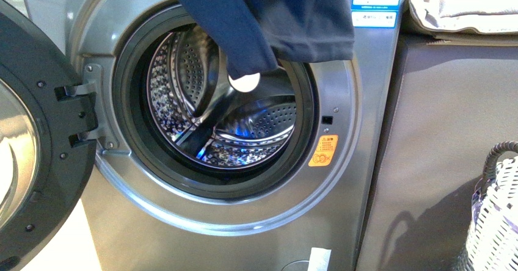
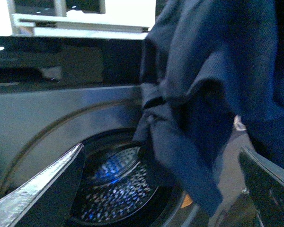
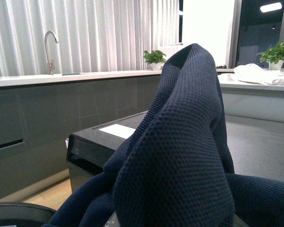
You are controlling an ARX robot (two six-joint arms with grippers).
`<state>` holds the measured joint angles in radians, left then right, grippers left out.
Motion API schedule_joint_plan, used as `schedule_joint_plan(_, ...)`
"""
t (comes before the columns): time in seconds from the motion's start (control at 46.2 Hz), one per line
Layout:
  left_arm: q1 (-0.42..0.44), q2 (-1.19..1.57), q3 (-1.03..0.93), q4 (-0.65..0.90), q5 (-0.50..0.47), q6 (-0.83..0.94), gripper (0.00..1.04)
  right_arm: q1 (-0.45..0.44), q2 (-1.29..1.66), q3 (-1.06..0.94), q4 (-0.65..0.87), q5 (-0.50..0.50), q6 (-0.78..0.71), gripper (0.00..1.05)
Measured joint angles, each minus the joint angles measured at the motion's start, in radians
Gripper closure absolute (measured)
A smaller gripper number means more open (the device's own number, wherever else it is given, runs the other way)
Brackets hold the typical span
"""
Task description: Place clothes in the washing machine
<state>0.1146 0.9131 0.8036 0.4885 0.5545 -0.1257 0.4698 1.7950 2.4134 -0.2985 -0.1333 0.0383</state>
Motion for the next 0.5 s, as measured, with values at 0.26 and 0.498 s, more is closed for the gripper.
schedule_joint_plan(0.26,-0.159,0.187,0.181,0.027,0.047,0.055,0.06,0.0,0.0,0.0,0.0,0.0,0.0,0.95)
schedule_joint_plan(0.498,-0.287,0.342,0.324,-0.002,-0.013,0.124,0.06,0.0,0.0,0.0,0.0,0.0,0.0,0.95)
